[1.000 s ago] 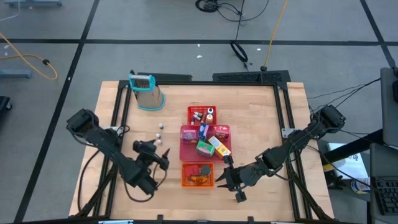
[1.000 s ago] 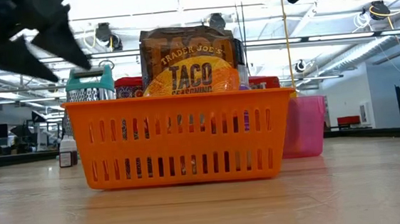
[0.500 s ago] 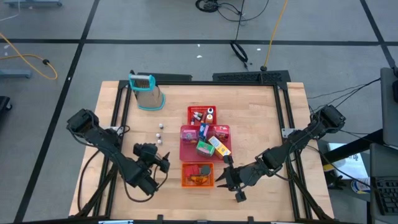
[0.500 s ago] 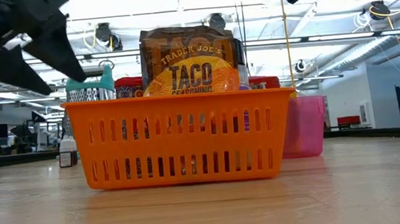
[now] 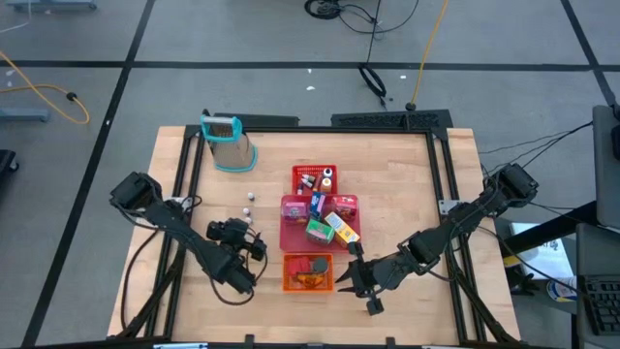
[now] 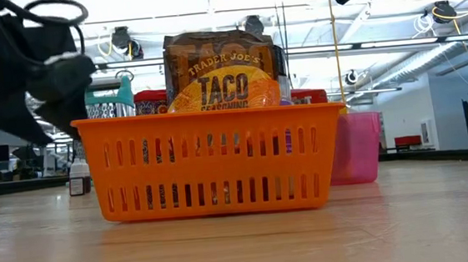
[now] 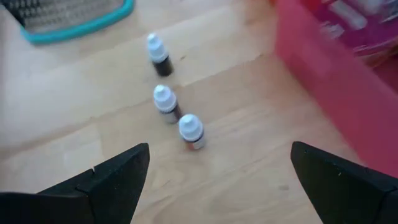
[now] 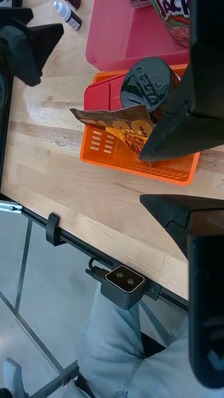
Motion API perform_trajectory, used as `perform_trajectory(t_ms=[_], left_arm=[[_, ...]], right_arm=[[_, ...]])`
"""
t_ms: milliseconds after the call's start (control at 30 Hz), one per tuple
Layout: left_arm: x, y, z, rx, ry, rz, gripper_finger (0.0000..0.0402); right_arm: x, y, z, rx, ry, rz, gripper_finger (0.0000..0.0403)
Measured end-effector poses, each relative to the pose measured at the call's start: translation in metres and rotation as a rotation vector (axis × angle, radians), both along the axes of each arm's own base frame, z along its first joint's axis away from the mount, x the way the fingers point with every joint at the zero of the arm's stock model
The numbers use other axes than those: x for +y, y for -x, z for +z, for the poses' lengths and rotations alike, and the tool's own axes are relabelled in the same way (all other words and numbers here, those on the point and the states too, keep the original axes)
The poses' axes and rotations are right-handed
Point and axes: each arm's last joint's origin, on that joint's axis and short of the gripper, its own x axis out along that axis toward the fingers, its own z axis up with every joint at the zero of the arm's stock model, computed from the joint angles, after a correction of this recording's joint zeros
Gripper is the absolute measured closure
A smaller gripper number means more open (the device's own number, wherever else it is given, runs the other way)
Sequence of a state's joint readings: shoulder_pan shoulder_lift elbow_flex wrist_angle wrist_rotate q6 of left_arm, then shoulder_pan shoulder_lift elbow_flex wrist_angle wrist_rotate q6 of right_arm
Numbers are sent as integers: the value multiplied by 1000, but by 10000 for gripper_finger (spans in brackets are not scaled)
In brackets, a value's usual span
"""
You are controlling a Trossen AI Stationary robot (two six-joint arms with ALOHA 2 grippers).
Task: Pick & Place Kitchen Items
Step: Put the red food coloring bottle into the red bin
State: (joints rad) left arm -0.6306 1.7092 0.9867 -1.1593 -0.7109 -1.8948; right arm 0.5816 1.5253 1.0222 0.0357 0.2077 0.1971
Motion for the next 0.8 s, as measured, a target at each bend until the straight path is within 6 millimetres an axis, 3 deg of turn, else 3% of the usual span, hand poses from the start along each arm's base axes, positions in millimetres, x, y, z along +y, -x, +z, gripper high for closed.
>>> perform_trajectory(t_ms=[467,800], left_arm=[[14,6,-35,-76,24,9,11],[18,3,-38,-67,56,5,11]], right_arm=[[0,0,0,0,0,0,314],[0,0,0,0,0,0,314]])
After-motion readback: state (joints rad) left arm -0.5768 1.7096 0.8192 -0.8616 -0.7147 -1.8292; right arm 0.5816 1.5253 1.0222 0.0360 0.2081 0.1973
